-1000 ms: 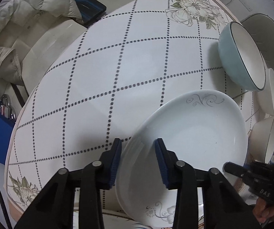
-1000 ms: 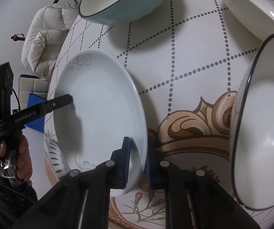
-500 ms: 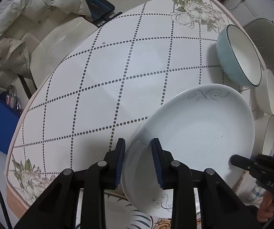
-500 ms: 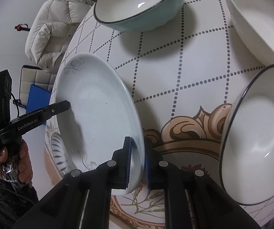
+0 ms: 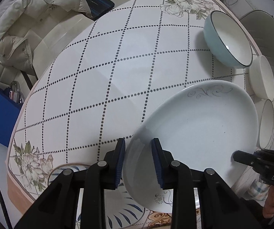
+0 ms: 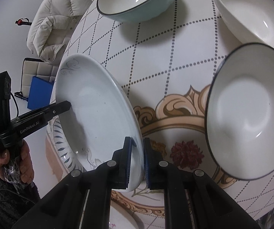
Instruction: Organize plates and bowls
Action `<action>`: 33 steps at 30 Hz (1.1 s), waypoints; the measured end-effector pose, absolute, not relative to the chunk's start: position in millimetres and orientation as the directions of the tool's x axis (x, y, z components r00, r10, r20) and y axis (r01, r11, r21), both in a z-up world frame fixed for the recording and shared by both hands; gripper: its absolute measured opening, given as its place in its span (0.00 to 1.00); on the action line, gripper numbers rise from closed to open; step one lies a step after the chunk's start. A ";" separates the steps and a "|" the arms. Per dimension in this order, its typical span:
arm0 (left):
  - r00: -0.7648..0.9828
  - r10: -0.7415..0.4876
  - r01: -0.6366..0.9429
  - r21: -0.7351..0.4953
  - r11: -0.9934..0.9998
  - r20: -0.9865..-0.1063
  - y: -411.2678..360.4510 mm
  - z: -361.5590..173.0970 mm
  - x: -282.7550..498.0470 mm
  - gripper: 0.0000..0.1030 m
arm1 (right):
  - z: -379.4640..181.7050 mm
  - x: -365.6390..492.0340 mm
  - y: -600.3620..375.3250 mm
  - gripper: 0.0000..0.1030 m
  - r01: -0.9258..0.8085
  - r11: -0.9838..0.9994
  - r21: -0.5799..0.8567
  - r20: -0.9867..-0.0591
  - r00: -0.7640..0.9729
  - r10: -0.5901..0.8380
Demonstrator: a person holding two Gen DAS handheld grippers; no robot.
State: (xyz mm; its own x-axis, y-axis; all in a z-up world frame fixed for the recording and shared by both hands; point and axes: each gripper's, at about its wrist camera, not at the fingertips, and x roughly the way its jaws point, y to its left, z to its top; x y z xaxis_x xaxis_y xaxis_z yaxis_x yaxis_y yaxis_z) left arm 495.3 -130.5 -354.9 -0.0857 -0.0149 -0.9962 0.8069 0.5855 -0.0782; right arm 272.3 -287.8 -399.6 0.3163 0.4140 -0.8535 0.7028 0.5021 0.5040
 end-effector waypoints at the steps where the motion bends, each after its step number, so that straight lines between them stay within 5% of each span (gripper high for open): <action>1: -0.083 -0.013 0.807 -0.075 0.586 -0.996 -130.2 -353.3 494.0 0.25 | -398.8 271.7 -288.1 0.14 0.702 0.501 0.507 -0.851 0.317 0.418; 33: -0.032 0.005 0.714 -0.019 0.700 -0.999 -15.9 -279.1 411.2 0.25 | -355.3 207.6 -204.2 0.14 0.584 0.564 0.584 -0.788 0.239 0.568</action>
